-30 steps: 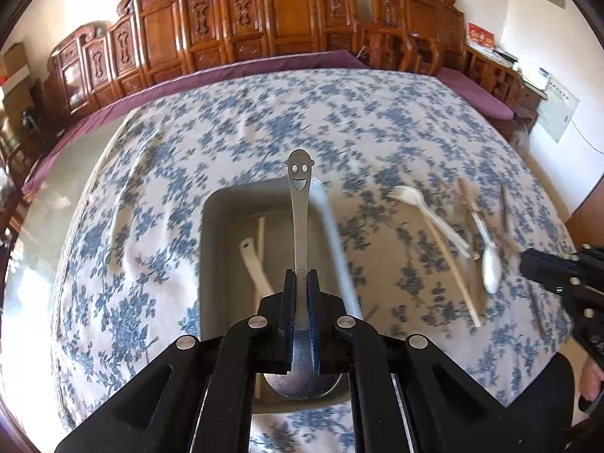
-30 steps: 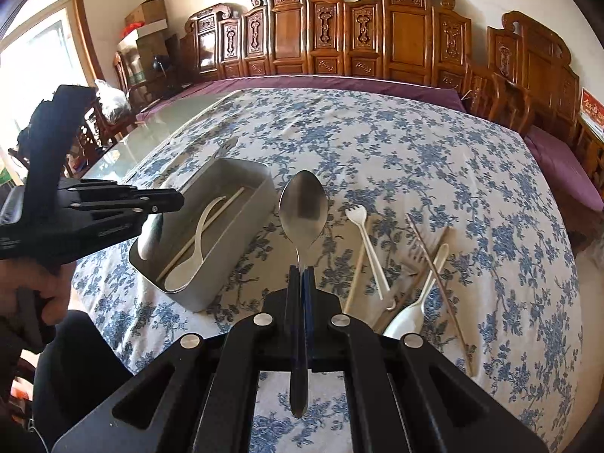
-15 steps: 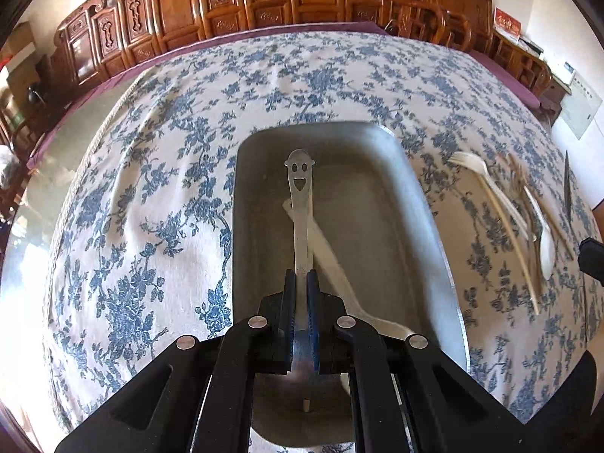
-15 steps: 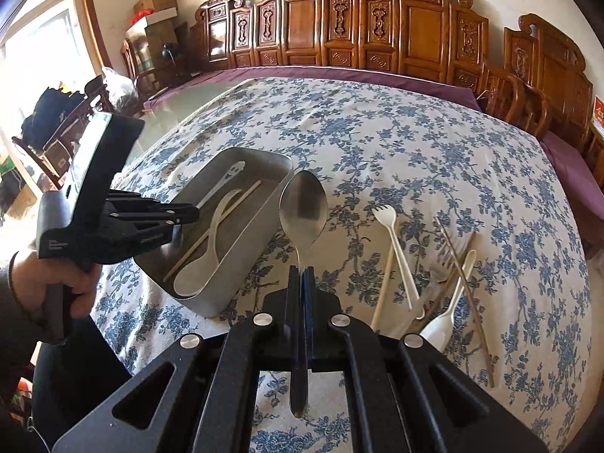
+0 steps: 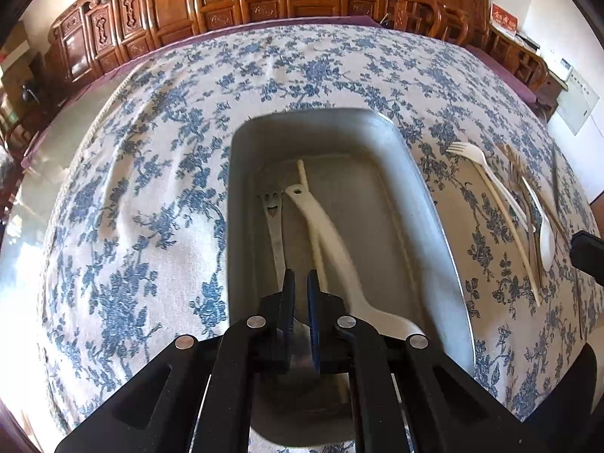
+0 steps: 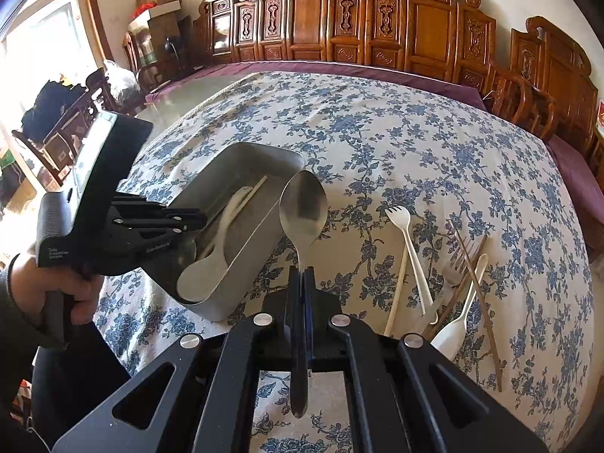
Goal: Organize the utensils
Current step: 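Lower the smiley-face spoon into the tray and open the left tool while the right tool holds its spoon, then lower the steel spoon into the tray and open the right tool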
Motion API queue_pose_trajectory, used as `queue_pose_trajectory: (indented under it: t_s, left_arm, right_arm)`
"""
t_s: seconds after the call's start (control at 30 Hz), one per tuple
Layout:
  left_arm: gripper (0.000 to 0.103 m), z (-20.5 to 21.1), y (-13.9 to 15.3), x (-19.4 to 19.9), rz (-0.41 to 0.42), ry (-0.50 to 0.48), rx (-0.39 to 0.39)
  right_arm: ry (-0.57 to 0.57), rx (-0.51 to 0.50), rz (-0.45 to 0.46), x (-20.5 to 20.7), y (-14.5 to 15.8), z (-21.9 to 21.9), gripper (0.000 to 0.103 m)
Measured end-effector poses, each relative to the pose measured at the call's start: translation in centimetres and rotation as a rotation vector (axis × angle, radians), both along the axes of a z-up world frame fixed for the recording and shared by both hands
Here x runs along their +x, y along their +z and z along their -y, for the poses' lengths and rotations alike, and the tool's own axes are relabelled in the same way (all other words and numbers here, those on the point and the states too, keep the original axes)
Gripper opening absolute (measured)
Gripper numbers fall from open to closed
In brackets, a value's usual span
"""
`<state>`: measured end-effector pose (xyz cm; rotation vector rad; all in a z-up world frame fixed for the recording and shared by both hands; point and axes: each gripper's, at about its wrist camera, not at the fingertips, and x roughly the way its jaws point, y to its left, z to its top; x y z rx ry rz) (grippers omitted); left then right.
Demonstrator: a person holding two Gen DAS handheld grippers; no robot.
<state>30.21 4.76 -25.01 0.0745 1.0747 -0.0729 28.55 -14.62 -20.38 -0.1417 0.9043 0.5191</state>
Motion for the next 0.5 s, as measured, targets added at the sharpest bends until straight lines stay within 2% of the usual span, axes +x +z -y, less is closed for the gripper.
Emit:
queue_pose_trajectory:
  t_s: [0.23, 0.5]
  left_arm:
    - [0.005, -1.1, 2.3, -1.4, 0.052, -0.001, -0.017]
    - [0.005, -3.8, 5.5, -3.1, 0.123, 0.016, -0.047]
  right_arm:
    - [0.02, 0.004, 0.009, 0.1, 0.7, -1.7, 0.004]
    - [0.064, 0.022, 0.007, 1.0, 1.4, -6.2, 0.004]
